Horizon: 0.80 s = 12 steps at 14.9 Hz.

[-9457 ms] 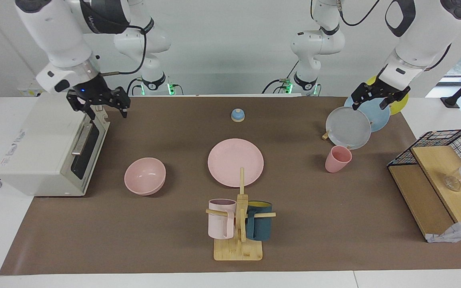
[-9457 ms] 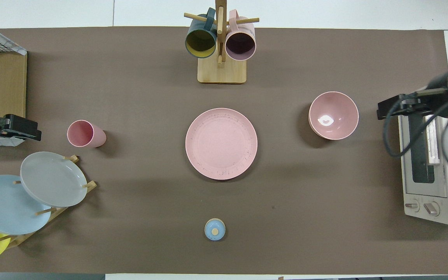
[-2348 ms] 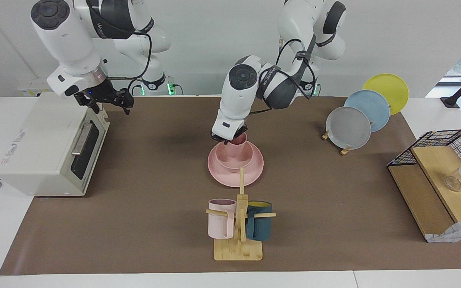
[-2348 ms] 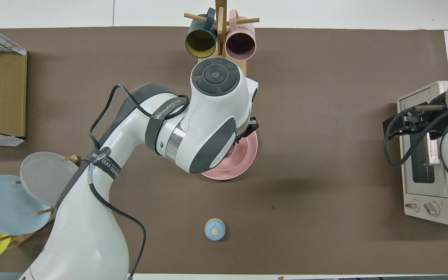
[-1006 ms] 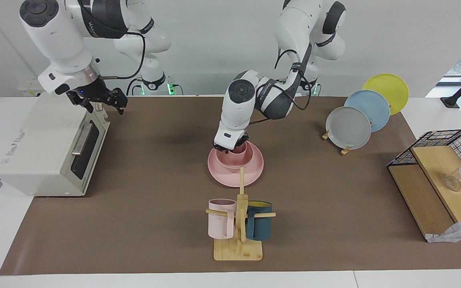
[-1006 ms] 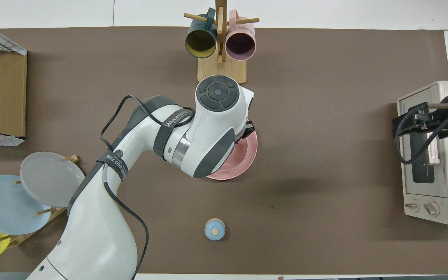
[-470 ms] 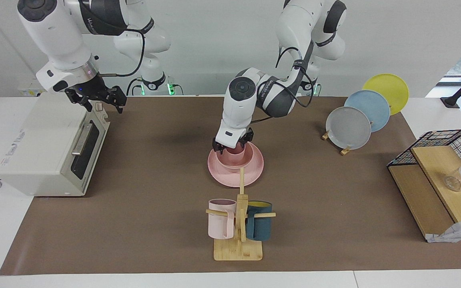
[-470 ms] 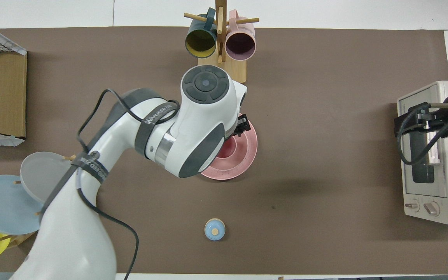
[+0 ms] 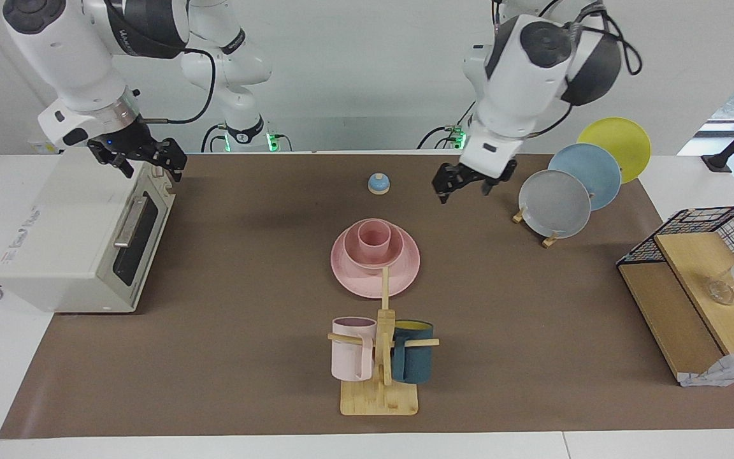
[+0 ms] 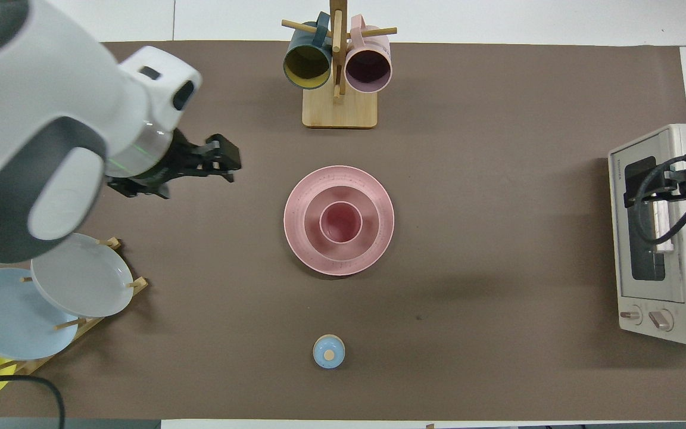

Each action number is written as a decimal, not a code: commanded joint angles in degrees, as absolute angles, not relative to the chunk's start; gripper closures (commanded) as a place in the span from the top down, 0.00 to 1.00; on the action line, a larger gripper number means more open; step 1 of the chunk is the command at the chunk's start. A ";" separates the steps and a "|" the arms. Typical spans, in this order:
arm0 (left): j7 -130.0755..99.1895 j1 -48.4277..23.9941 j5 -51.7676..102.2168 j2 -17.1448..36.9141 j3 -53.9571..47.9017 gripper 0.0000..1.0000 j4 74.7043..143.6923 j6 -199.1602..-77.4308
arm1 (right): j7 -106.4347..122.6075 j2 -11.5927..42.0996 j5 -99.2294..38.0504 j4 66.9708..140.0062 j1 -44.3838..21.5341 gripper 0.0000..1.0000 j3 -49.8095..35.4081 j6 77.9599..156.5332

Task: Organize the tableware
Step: 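Open the left gripper and withdraw it from the cup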

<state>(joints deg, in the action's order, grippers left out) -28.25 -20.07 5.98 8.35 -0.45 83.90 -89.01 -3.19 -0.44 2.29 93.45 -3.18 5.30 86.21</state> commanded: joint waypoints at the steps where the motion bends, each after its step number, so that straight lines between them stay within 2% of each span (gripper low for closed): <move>1: -15.59 -11.45 5.71 3.44 -1.14 1.00 89.37 -87.10 | 0.17 -0.62 1.93 92.90 -1.15 1.00 4.13 86.57; 6: -8.09 -6.15 5.19 -4.38 -1.05 1.00 102.46 -94.55 | 0.35 -0.44 1.49 92.64 0.88 1.00 2.55 86.14; 8: -8.17 -6.41 2.30 -4.05 -1.14 1.00 101.61 -95.36 | 0.87 -0.26 1.41 91.59 0.97 1.00 2.64 85.43; 12: -8.26 -7.20 1.41 -2.55 0.34 1.00 93.63 -87.31 | 1.67 -0.26 1.32 91.32 1.23 1.00 2.99 84.82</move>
